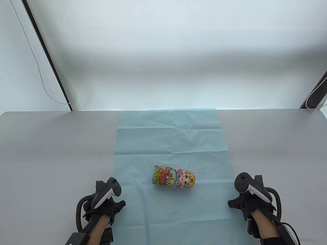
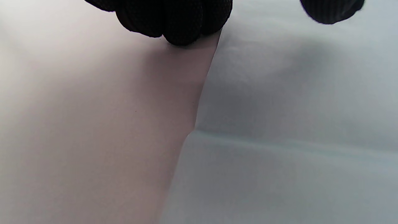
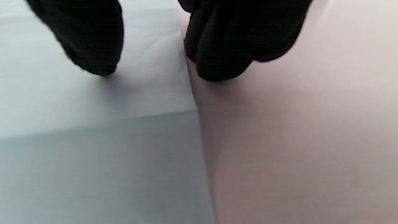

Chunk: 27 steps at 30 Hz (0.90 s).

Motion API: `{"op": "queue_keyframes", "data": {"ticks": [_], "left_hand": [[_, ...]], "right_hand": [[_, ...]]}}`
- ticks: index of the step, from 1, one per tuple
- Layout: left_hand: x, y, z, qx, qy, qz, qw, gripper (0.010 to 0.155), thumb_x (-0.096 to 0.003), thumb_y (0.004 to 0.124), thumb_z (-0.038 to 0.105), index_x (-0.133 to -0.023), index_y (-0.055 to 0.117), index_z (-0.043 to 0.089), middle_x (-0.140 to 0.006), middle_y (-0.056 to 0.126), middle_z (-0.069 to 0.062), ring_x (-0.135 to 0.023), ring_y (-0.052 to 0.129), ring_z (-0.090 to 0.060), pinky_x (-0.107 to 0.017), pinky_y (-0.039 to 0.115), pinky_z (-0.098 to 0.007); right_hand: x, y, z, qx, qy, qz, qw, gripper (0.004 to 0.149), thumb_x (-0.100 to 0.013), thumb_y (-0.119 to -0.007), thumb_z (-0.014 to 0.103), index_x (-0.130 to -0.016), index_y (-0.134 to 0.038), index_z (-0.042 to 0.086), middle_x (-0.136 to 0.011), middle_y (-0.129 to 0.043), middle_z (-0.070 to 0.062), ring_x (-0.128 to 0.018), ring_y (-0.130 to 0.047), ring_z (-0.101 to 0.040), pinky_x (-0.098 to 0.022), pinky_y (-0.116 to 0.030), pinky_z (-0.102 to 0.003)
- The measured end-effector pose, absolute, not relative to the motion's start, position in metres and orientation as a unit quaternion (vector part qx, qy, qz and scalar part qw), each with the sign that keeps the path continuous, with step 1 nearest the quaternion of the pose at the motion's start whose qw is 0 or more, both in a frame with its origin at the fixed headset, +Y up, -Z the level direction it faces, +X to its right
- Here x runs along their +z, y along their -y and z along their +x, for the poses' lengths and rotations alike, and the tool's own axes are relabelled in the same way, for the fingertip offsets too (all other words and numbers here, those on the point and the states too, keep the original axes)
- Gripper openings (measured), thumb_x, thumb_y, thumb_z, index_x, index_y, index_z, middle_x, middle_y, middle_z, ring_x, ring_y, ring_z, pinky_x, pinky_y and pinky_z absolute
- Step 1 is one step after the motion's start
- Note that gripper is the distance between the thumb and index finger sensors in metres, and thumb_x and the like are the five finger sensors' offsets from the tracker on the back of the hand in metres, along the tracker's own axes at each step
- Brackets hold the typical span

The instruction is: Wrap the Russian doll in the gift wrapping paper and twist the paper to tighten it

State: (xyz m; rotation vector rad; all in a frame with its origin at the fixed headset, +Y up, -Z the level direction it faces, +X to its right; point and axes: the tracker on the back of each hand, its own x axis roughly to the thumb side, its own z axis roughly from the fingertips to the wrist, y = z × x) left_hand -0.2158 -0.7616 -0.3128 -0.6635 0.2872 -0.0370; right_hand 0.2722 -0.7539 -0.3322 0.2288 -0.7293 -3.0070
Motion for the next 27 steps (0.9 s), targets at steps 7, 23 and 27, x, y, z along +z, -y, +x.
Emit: {"op": "queue_keyframes", "data": {"ticks": [7,23,27], "left_hand": [[-0.31,0.766,-0.197,0.034,-0.12,-0.301,0.946,0.058,-0.0581,0.082,0.04,-0.1,0.063,0.006,-0.091,0.079,-0.016,-0.088,0.07,-0.046,-0.066,0.053,-0.068],[-0.307,0.756,-0.212,0.216,-0.106,-0.227,0.944,0.038,-0.0587,0.081,0.035,-0.094,0.07,0.026,-0.098,0.089,-0.017,-0.087,0.085,-0.045,-0.06,0.067,-0.063],[-0.308,0.76,-0.215,0.238,-0.105,-0.219,0.94,0.04,-0.0582,0.081,0.034,-0.094,0.068,0.023,-0.079,0.1,-0.007,-0.071,0.097,-0.034,-0.054,0.075,-0.059]], "right_hand": [[-0.328,0.757,0.264,-0.972,0.228,0.044,-0.022,0.087,-0.06,-0.088,0.04,-0.122,-0.036,0.011,-0.084,-0.089,-0.008,-0.054,-0.098,-0.02,-0.041,-0.086,-0.034],[-0.325,0.753,0.273,-0.983,0.146,-0.018,-0.111,0.052,-0.059,-0.091,0.033,-0.107,-0.071,0.034,-0.079,-0.094,0.003,-0.066,-0.094,-0.024,-0.055,-0.082,-0.043],[-0.325,0.753,0.281,-0.975,0.135,0.002,-0.179,0.045,-0.06,-0.09,0.032,-0.103,-0.077,0.033,-0.08,-0.092,0.001,-0.087,-0.086,-0.034,-0.066,-0.078,-0.051]]}}
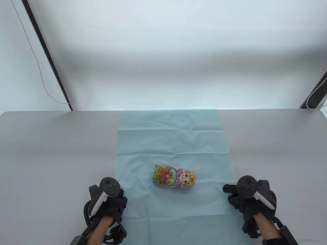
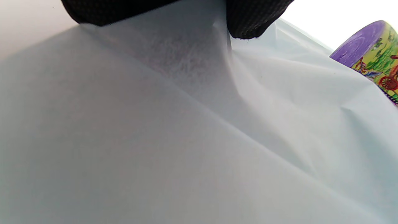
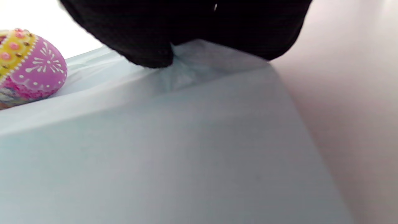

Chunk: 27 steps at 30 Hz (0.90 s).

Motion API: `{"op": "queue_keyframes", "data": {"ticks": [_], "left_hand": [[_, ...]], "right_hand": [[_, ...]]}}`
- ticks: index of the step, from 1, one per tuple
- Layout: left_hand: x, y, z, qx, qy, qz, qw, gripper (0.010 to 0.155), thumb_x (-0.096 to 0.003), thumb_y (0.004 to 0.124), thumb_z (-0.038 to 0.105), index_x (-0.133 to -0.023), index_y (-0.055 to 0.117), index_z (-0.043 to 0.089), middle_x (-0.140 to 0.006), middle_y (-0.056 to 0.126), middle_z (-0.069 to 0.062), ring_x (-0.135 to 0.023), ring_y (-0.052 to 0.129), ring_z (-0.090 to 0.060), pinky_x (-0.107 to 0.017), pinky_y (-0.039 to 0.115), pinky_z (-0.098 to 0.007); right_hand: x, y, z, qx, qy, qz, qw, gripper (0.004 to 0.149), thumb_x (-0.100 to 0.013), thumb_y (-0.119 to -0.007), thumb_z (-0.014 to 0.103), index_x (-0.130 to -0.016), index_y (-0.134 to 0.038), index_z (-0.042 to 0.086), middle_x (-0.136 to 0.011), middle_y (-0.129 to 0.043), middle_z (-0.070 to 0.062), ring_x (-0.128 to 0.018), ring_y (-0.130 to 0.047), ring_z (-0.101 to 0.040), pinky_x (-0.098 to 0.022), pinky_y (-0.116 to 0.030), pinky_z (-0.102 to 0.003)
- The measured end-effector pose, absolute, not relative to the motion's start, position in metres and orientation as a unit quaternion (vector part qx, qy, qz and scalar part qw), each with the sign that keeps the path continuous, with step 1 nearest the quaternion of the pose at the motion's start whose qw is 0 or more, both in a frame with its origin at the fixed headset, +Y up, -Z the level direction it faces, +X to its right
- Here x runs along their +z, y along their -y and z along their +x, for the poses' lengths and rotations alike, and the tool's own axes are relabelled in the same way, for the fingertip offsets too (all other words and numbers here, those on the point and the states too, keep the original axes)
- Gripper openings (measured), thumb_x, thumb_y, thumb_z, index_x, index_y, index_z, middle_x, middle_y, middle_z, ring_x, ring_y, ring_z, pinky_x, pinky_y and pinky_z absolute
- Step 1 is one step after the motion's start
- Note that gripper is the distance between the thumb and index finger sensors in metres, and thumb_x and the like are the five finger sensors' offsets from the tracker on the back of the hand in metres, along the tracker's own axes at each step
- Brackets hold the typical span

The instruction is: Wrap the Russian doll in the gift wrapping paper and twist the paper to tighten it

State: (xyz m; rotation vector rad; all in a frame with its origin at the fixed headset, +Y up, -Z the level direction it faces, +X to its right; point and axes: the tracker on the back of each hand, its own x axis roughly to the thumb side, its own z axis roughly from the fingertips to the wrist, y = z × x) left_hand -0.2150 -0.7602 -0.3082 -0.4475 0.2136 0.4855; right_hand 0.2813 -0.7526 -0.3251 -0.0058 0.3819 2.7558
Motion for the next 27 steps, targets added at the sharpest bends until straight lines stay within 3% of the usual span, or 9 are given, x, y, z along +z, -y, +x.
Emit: {"op": "queue_keyframes", "data": {"ticks": [5,7,11,13,15,18,21,27], "left_hand": [[-0.307,0.759,-0.22,0.273,-0.096,-0.189,0.938,0.062,-0.0581,0.081,0.032,-0.11,0.047,0.023,-0.073,0.1,-0.002,-0.066,0.098,-0.031,-0.054,0.074,-0.058],[-0.306,0.758,-0.222,0.291,-0.086,-0.18,0.936,0.073,-0.058,0.082,0.032,-0.112,0.032,0.03,-0.072,0.101,-0.002,-0.066,0.098,-0.031,-0.054,0.075,-0.058],[-0.305,0.755,-0.23,0.343,-0.071,-0.157,0.923,0.072,-0.0577,0.082,0.033,-0.107,0.031,0.043,-0.072,0.101,-0.003,-0.065,0.098,-0.031,-0.053,0.075,-0.058],[-0.306,0.754,-0.233,0.377,-0.052,-0.152,0.912,0.067,-0.0585,0.081,0.03,-0.106,0.035,0.046,-0.073,0.101,-0.004,-0.065,0.098,-0.032,-0.053,0.074,-0.058],[-0.307,0.755,-0.236,0.399,-0.027,-0.162,0.902,0.059,-0.0596,0.078,0.027,-0.105,0.045,0.046,-0.075,0.099,-0.005,-0.067,0.095,-0.033,-0.055,0.072,-0.059],[-0.31,0.759,-0.236,0.42,0.006,-0.179,0.89,0.046,-0.0601,0.075,0.024,-0.101,0.065,0.042,-0.076,0.098,-0.005,-0.068,0.094,-0.034,-0.055,0.071,-0.06],[-0.313,0.765,-0.236,0.42,0.009,-0.205,0.884,0.039,-0.0607,0.072,0.024,-0.099,0.075,0.031,-0.078,0.096,-0.005,-0.07,0.092,-0.034,-0.056,0.07,-0.06],[-0.319,0.773,-0.238,0.456,0.03,-0.235,0.858,0.039,-0.0595,0.071,0.024,-0.098,0.075,0.017,-0.082,0.097,-0.004,-0.08,0.091,-0.034,-0.058,0.07,-0.059]], "right_hand": [[-0.327,0.756,0.297,0.95,-0.153,-0.026,0.272,0.042,-0.061,-0.089,0.032,-0.102,-0.079,0.033,-0.083,-0.089,-0.002,-0.07,-0.099,-0.029,-0.052,-0.089,-0.037],[-0.328,0.758,0.302,0.938,-0.158,-0.033,0.306,0.044,-0.06,-0.09,0.03,-0.102,-0.079,0.032,-0.087,-0.085,-0.005,-0.069,-0.1,-0.027,-0.051,-0.09,-0.035],[-0.33,0.759,0.312,0.915,-0.164,-0.043,0.366,0.051,-0.059,-0.091,0.023,-0.106,-0.073,0.031,-0.111,-0.061,-0.028,-0.072,-0.093,-0.023,-0.054,-0.089,-0.035],[-0.331,0.761,0.316,0.9,-0.17,-0.044,0.398,0.05,-0.059,-0.091,0.021,-0.106,-0.074,0.031,-0.116,-0.052,-0.037,-0.076,-0.09,-0.024,-0.059,-0.088,-0.037],[-0.331,0.764,0.318,0.89,-0.19,-0.041,0.412,0.047,-0.059,-0.091,0.02,-0.103,-0.077,0.03,-0.116,-0.052,-0.04,-0.079,-0.088,-0.025,-0.062,-0.086,-0.038],[-0.332,0.766,0.319,0.89,-0.215,-0.039,0.4,0.039,-0.06,-0.09,0.019,-0.097,-0.084,0.03,-0.111,-0.072,-0.03,-0.077,-0.089,-0.027,-0.06,-0.086,-0.039],[-0.333,0.767,0.318,0.9,-0.222,-0.04,0.372,0.034,-0.061,-0.088,0.023,-0.094,-0.086,0.03,-0.097,-0.091,-0.016,-0.065,-0.094,-0.024,-0.049,-0.088,-0.037],[-0.335,0.772,0.317,0.884,-0.264,-0.017,0.385,0.034,-0.063,-0.082,0.029,-0.097,-0.084,0.024,-0.087,-0.096,-0.012,-0.055,-0.096,-0.019,-0.041,-0.088,-0.032]]}}
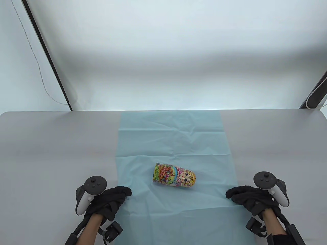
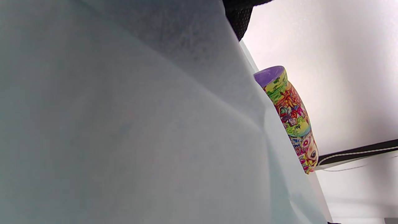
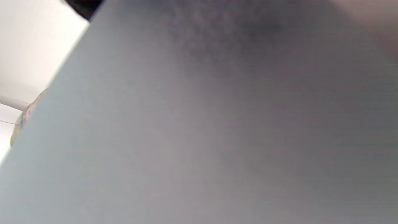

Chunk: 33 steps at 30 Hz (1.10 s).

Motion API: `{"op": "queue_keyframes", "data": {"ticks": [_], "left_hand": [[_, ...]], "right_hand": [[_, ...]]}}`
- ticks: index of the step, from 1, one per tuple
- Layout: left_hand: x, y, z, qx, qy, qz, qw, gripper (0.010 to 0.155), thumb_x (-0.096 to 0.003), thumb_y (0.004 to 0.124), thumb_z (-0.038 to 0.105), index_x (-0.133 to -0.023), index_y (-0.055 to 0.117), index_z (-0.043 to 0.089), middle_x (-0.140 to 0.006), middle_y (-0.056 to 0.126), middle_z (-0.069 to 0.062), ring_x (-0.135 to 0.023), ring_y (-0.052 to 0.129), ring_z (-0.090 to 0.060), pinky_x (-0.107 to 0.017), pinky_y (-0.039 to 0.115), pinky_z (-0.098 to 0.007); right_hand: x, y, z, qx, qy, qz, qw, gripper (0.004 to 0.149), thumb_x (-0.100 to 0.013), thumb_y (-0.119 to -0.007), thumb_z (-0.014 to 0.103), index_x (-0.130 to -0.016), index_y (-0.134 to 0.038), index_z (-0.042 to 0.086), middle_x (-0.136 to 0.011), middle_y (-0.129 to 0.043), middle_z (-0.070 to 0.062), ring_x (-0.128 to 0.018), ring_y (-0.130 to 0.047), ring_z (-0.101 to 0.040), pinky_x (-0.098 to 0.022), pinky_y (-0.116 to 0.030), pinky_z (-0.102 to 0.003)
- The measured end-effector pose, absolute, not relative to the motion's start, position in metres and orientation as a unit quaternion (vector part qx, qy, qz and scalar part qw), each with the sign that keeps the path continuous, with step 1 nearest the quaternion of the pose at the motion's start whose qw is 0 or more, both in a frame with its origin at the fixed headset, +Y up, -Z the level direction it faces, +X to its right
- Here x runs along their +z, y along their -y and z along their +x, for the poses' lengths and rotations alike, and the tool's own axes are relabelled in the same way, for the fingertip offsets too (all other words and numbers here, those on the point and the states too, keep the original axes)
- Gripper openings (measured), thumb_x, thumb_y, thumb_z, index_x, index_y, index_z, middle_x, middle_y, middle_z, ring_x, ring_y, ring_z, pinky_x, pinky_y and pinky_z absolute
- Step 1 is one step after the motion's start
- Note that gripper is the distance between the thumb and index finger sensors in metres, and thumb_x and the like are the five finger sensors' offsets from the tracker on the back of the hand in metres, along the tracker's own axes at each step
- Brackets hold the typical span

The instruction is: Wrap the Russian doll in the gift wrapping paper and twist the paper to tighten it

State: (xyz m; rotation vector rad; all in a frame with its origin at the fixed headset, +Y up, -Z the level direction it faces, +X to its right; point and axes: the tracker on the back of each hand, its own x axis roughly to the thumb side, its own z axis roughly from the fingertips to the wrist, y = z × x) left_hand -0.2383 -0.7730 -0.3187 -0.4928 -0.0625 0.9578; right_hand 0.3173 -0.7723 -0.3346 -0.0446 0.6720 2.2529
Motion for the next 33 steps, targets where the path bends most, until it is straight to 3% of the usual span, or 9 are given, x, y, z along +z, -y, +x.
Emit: {"op": "queue_keyframes", "data": {"ticks": [6,9,13,17,23,27,33], "left_hand": [[-0.319,0.775,-0.251,0.544,0.118,-0.274,0.784,0.048,-0.0603,0.066,0.026,-0.106,0.065,0.013,-0.105,0.085,-0.011,-0.101,0.073,-0.04,-0.065,0.061,-0.065],[-0.319,0.776,-0.256,0.554,0.151,-0.328,0.75,0.053,-0.0595,0.063,0.021,-0.112,0.056,0.015,-0.115,0.071,-0.012,-0.109,0.059,-0.042,-0.068,0.053,-0.069],[-0.318,0.773,-0.259,0.51,0.17,-0.369,0.758,0.058,-0.0602,0.064,0.015,-0.115,0.048,0.028,-0.123,0.06,-0.001,-0.109,0.051,-0.039,-0.071,0.049,-0.066],[-0.32,0.769,-0.258,0.461,0.166,-0.362,0.793,0.061,-0.0596,0.072,0.013,-0.112,0.051,0.037,-0.121,0.06,0.01,-0.105,0.054,-0.032,-0.07,0.051,-0.059],[-0.325,0.77,-0.248,0.438,0.168,-0.332,0.819,0.064,-0.0589,0.082,0.02,-0.112,0.049,0.032,-0.114,0.069,0.005,-0.101,0.069,-0.024,-0.066,0.062,-0.055],[-0.329,0.77,-0.244,0.426,0.127,-0.265,0.855,0.059,-0.056,0.087,0.027,-0.108,0.06,0.019,-0.101,0.087,-0.002,-0.089,0.086,-0.019,-0.06,0.072,-0.047],[-0.328,0.762,-0.242,0.414,0.038,-0.186,0.89,0.045,-0.0542,0.09,0.039,-0.095,0.082,0.022,-0.086,0.101,0.003,-0.081,0.093,-0.018,-0.06,0.074,-0.047]], "right_hand": [[-0.336,0.775,0.327,0.829,-0.285,0.024,0.48,0.039,-0.065,-0.075,0.029,-0.102,-0.08,0.016,-0.09,-0.094,-0.015,-0.061,-0.097,-0.024,-0.045,-0.088,-0.036],[-0.34,0.77,0.328,0.811,-0.303,0.044,0.499,0.044,-0.063,-0.073,0.017,-0.107,-0.076,0.019,-0.103,-0.09,-0.015,-0.089,-0.089,-0.036,-0.064,-0.078,-0.052],[-0.345,0.759,0.329,0.831,-0.311,0.067,0.456,0.054,-0.06,-0.073,0.003,-0.109,-0.072,0.026,-0.108,-0.088,-0.007,-0.101,-0.082,-0.032,-0.071,-0.072,-0.054],[-0.346,0.757,0.331,0.848,-0.327,0.097,0.406,0.059,-0.061,-0.078,0.005,-0.113,-0.064,0.029,-0.114,-0.082,-0.005,-0.106,-0.078,-0.03,-0.073,-0.07,-0.054],[-0.346,0.76,0.332,0.858,-0.307,0.121,0.394,0.06,-0.06,-0.088,0.017,-0.114,-0.062,0.029,-0.109,-0.087,-0.002,-0.101,-0.085,-0.024,-0.072,-0.072,-0.048],[-0.346,0.762,0.332,0.874,-0.265,0.105,0.394,0.057,-0.057,-0.092,0.025,-0.11,-0.069,0.024,-0.097,-0.097,0.0,-0.09,-0.093,-0.021,-0.067,-0.077,-0.043],[-0.343,0.763,0.327,0.901,-0.178,0.077,0.388,0.049,-0.052,-0.094,0.039,-0.097,-0.084,0.023,-0.077,-0.107,0.001,-0.072,-0.103,-0.02,-0.057,-0.083,-0.038]]}}
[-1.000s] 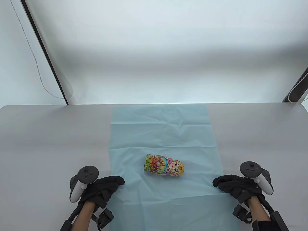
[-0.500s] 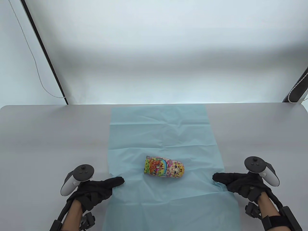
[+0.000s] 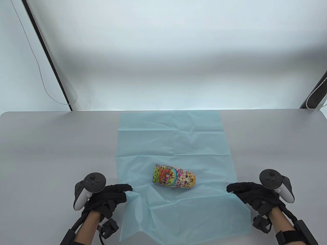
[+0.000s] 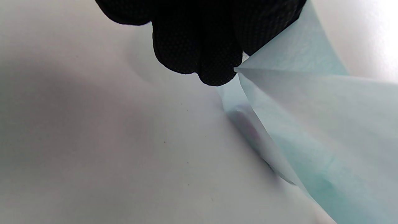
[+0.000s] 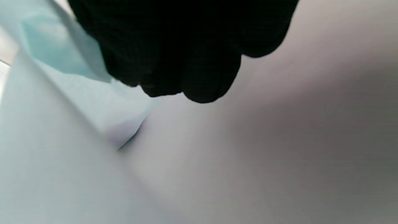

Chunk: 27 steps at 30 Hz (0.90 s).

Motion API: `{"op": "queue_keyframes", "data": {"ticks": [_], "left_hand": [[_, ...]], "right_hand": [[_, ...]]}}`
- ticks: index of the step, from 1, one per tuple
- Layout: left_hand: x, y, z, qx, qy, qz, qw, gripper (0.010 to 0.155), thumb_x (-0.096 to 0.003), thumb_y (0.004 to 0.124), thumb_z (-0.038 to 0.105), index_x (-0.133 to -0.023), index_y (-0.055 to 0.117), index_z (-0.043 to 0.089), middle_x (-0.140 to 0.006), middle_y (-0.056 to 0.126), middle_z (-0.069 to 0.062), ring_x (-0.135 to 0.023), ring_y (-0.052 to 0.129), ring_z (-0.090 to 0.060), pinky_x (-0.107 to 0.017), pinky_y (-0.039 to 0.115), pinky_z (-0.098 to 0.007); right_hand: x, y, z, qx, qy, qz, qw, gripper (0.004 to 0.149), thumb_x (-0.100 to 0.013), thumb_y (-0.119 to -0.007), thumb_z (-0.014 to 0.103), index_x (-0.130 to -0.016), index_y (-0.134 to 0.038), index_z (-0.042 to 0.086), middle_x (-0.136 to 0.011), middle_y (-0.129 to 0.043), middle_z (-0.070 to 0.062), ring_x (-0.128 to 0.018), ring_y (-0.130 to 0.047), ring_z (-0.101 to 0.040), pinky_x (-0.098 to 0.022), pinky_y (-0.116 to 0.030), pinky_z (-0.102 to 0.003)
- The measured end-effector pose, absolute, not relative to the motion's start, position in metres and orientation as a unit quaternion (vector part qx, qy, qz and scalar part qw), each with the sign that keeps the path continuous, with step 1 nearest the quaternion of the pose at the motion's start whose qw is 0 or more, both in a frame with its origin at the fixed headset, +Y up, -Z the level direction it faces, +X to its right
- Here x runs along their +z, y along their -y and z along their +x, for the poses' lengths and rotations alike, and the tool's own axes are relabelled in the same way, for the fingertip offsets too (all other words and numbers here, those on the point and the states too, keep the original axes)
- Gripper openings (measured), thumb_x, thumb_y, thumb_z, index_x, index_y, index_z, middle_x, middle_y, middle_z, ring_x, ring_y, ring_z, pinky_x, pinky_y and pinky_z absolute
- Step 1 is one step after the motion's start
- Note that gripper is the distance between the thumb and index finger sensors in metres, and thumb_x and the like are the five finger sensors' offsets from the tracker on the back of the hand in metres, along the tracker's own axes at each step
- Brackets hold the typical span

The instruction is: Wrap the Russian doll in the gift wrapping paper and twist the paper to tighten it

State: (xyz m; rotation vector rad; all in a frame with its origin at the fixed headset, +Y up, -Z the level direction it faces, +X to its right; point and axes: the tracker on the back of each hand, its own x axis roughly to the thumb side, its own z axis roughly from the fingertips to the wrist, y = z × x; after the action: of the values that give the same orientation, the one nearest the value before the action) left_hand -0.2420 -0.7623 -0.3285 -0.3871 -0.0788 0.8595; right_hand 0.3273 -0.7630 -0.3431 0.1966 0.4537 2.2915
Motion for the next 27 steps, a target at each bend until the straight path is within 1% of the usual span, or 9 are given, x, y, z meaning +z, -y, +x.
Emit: {"op": "queue_keyframes", "data": {"ticks": [4,7,10,12,15,18,21,24,27], "left_hand": [[-0.328,0.762,-0.241,0.434,0.016,-0.166,0.885,0.041,-0.0561,0.087,0.038,-0.094,0.083,0.024,-0.084,0.101,0.003,-0.083,0.089,-0.022,-0.064,0.068,-0.053],[-0.328,0.765,-0.24,0.457,0.012,-0.166,0.874,0.041,-0.0568,0.086,0.036,-0.095,0.082,0.024,-0.088,0.097,0.0,-0.089,0.081,-0.029,-0.067,0.061,-0.059],[-0.326,0.765,-0.237,0.478,0.005,-0.156,0.864,0.04,-0.0571,0.085,0.034,-0.096,0.082,0.023,-0.096,0.087,-0.005,-0.096,0.068,-0.037,-0.069,0.056,-0.062],[-0.326,0.765,-0.236,0.479,0.003,-0.155,0.864,0.04,-0.0572,0.084,0.034,-0.096,0.082,0.022,-0.105,0.075,-0.009,-0.1,0.057,-0.042,-0.07,0.052,-0.064],[-0.327,0.765,-0.234,0.487,0.007,-0.14,0.862,0.041,-0.0575,0.083,0.033,-0.096,0.081,0.021,-0.126,0.035,-0.022,-0.106,0.023,-0.047,-0.073,0.039,-0.065],[-0.327,0.764,-0.235,0.505,0.014,-0.124,0.854,0.04,-0.0579,0.083,0.033,-0.096,0.081,0.02,-0.128,0.013,-0.011,-0.107,0.009,-0.042,-0.075,0.033,-0.064],[-0.327,0.763,-0.237,0.511,0.022,-0.107,0.853,0.04,-0.0576,0.085,0.034,-0.095,0.082,0.023,-0.128,0.014,0.006,-0.109,0.006,-0.038,-0.076,0.032,-0.063],[-0.328,0.763,-0.237,0.524,0.047,-0.098,0.845,0.039,-0.0566,0.087,0.034,-0.094,0.084,0.022,-0.126,0.023,0.015,-0.11,0.007,-0.034,-0.077,0.03,-0.062],[-0.329,0.763,-0.237,0.54,0.071,-0.096,0.833,0.039,-0.0558,0.089,0.034,-0.092,0.086,0.021,-0.124,0.043,0.017,-0.113,0.014,-0.032,-0.078,0.029,-0.06]], "right_hand": [[-0.342,0.761,0.329,0.91,-0.134,0.05,0.39,0.042,-0.052,-0.093,0.041,-0.092,-0.088,0.031,-0.075,-0.107,0.001,-0.072,-0.1,-0.023,-0.061,-0.08,-0.044],[-0.341,0.76,0.329,0.906,-0.138,0.044,0.397,0.04,-0.052,-0.093,0.041,-0.091,-0.089,0.031,-0.093,-0.09,-0.01,-0.082,-0.088,-0.033,-0.068,-0.073,-0.052],[-0.339,0.76,0.328,0.911,-0.119,0.047,0.391,0.04,-0.053,-0.092,0.041,-0.092,-0.088,0.031,-0.119,-0.056,-0.027,-0.102,-0.057,-0.048,-0.077,-0.057,-0.061],[-0.339,0.759,0.327,0.911,-0.113,0.063,0.391,0.041,-0.055,-0.09,0.04,-0.094,-0.086,0.03,-0.127,-0.031,-0.03,-0.108,-0.031,-0.053,-0.081,-0.044,-0.064],[-0.34,0.758,0.326,0.909,-0.085,0.083,0.399,0.041,-0.056,-0.089,0.04,-0.095,-0.085,0.027,-0.13,-0.018,-0.02,-0.109,-0.013,-0.05,-0.082,-0.033,-0.063],[-0.341,0.757,0.324,0.901,-0.071,0.106,0.415,0.042,-0.056,-0.089,0.039,-0.094,-0.084,0.024,-0.132,-0.031,-0.01,-0.116,-0.018,-0.038,-0.084,-0.034,-0.061],[-0.343,0.761,0.322,0.891,-0.074,0.114,0.434,0.041,-0.057,-0.088,0.035,-0.095,-0.082,0.022,-0.13,-0.047,-0.007,-0.118,-0.032,-0.033,-0.085,-0.044,-0.056],[-0.345,0.76,0.319,0.887,-0.084,0.123,0.437,0.041,-0.057,-0.087,0.035,-0.096,-0.081,0.023,-0.126,-0.061,-0.005,-0.118,-0.045,-0.03,-0.083,-0.051,-0.057],[-0.347,0.762,0.317,0.875,-0.101,0.123,0.457,0.041,-0.059,-0.086,0.034,-0.097,-0.079,0.024,-0.12,-0.073,-0.008,-0.114,-0.062,-0.033,-0.08,-0.059,-0.057]]}}
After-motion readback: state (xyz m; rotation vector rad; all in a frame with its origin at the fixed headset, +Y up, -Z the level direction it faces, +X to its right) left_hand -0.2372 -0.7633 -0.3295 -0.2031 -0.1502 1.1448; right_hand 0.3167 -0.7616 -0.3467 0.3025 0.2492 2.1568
